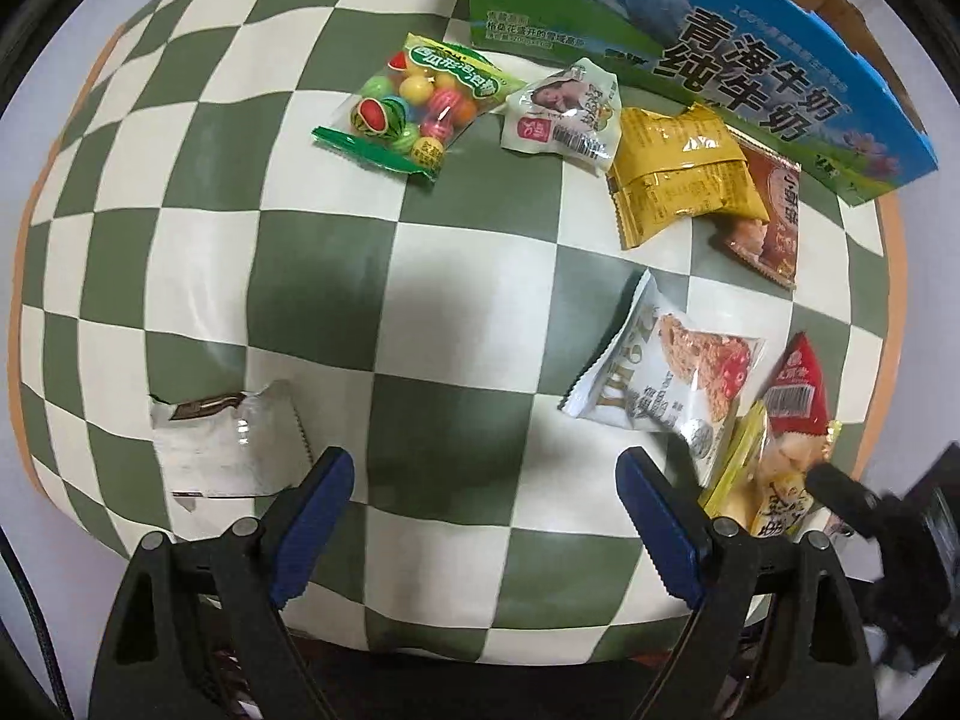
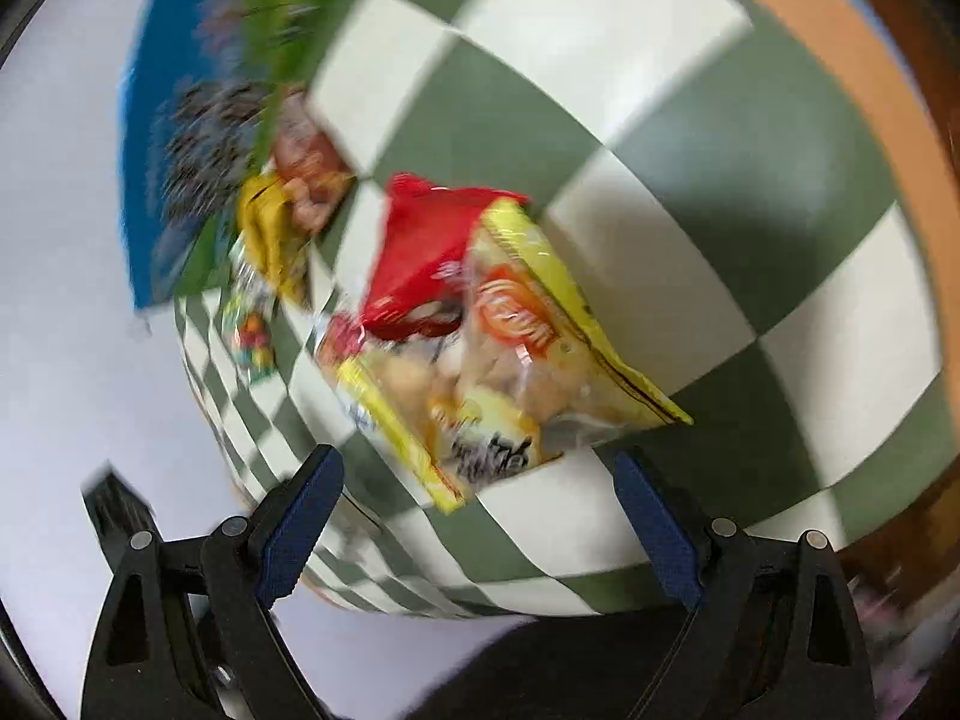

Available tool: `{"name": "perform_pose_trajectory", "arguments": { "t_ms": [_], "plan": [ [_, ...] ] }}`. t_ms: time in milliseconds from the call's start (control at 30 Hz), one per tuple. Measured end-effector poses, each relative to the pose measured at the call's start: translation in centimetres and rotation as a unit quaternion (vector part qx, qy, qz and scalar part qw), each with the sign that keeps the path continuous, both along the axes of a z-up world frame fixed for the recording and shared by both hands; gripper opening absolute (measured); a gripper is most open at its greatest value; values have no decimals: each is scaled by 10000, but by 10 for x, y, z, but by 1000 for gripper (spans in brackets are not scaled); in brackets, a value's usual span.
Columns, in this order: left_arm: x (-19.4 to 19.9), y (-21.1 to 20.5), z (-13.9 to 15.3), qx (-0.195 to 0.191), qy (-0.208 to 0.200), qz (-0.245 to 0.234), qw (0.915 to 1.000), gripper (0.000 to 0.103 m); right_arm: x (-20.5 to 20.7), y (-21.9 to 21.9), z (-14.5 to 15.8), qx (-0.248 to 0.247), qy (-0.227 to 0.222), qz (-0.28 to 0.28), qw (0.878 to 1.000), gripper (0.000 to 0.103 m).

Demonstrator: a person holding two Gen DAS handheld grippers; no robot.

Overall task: Organize snacks
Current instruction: 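Grasp the yellow egg-roll bag with the right gripper while the left grasps the white oat-cookie packet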

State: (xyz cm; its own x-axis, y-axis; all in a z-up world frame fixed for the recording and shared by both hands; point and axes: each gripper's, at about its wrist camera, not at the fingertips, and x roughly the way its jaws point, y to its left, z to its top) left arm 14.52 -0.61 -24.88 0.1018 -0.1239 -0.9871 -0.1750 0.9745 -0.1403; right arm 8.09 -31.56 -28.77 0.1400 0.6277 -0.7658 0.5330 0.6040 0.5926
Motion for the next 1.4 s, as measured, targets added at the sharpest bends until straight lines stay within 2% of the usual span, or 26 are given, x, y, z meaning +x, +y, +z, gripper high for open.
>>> {"name": "perform_pose_trajectory", "arguments": {
  "t_ms": [67, 133, 167, 233, 267, 333, 433, 500, 600, 667, 733, 800, 867, 933, 1033, 1100, 1267, 1400],
  "plan": [
    [4, 0, -6, -175, 112, 98, 9997, 89, 0, -2, -15, 214, 101, -416, 9989, 91],
    [12, -3, -10, -418, 231, 196, 9987, 89, 2, -2, -24, 193, 112, -570, 9981, 70],
    [18, -5, -13, -653, 334, 264, 9970, 89, 3, -3, -23, 115, 87, -518, 9986, 68],
    [27, -8, -21, -1043, 550, 449, 9920, 89, 5, -3, -16, -212, -104, -152, 9996, 50],
    [33, -11, -26, -1302, 660, 584, 9876, 89, 6, -2, -10, -453, -241, 125, 9986, 50],
    [46, -17, -35, -1576, 835, 759, 9810, 89, 9, -1, 2, -941, -466, 789, 9913, 50],
    [64, -33, -52, -1767, 1120, 911, 9736, 89, 10, -1, 15, -1539, -640, 1531, 9740, 50],
    [73, -43, -68, -1893, 1360, 1052, 9667, 89, 12, -1, 19, -1803, -671, 1821, 9643, 51],
    [78, -48, -87, -1897, 1472, 1460, 9597, 89, 14, -1, 22, -1901, -645, 1848, 9621, 58],
    [77, -49, -88, -1828, 1315, 1496, 9628, 86, 15, -1, 22, -1909, -650, 1752, 9636, 60],
    [76, -52, -86, -1630, 1188, 1257, 9714, 75, 16, 1, 19, -1863, -635, 1644, 9665, 60],
    [75, -60, -82, -1298, 1019, 754, 9834, 70, 15, 3, 18, -1900, -698, 1620, 9658, 60],
    [72, -74, -76, -761, 816, -33, 9937, 70, 14, 8, 16, -2028, -791, 1837, 9586, 59],
    [63, -87, -72, 26, 543, -863, 9948, 70, 9, 10, 16, -2139, -867, 2160, 9487, 59],
    [49, -95, -79, 628, 422, -1436, 9867, 70, 8, 18, 16, -2301, -908, 2614, 9330, 59],
    [45, -95, -82, 615, 372, -1412, 9874, 71, 9, 22, 15, -2356, -912, 2686, 9295, 60],
    [43, -95, -89, 510, 269, -1063, 9927, 70, 18, 28, 2, -2403, -753, 2423, 9370, 64],
    [29, -85, -93, 501, 299, -1036, 9929, 71, 23, 38, -1, -2571, -754, 2387, 9334, 67]
  ]
}}
